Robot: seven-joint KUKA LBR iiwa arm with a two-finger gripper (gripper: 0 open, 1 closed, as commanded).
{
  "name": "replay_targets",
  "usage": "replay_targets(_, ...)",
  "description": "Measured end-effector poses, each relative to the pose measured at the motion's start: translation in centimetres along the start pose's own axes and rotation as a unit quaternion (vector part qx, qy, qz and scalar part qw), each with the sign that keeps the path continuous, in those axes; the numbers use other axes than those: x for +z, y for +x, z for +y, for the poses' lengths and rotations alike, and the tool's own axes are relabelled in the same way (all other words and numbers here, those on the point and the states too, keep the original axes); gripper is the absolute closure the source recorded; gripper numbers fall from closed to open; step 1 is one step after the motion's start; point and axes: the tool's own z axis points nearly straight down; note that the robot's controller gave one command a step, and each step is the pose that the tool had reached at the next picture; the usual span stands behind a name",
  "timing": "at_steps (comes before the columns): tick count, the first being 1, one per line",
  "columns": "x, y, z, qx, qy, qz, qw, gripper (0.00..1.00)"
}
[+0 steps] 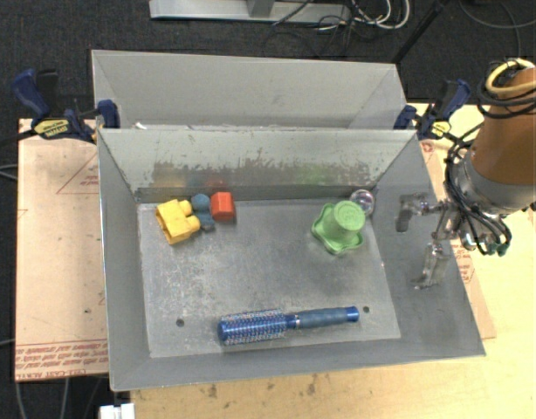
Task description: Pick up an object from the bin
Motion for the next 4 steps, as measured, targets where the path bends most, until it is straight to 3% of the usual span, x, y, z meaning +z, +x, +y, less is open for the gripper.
replay_targets(1,14.4,0.0,6.0,-0.121,-0.001,0.0001,0.9927,0.00)
replay_targets(2,16.6,2.8,12.1,-0.155,-0.001,-0.0057,0.9880,0.00)
replay_targets(3,16.5,2.8,11.7,-0.152,0.001,-0.0034,0.9884,1.00)
replay_targets(4,-1.1,2.4,7.4,-0.127,0.002,-0.0081,0.9918,1.00)
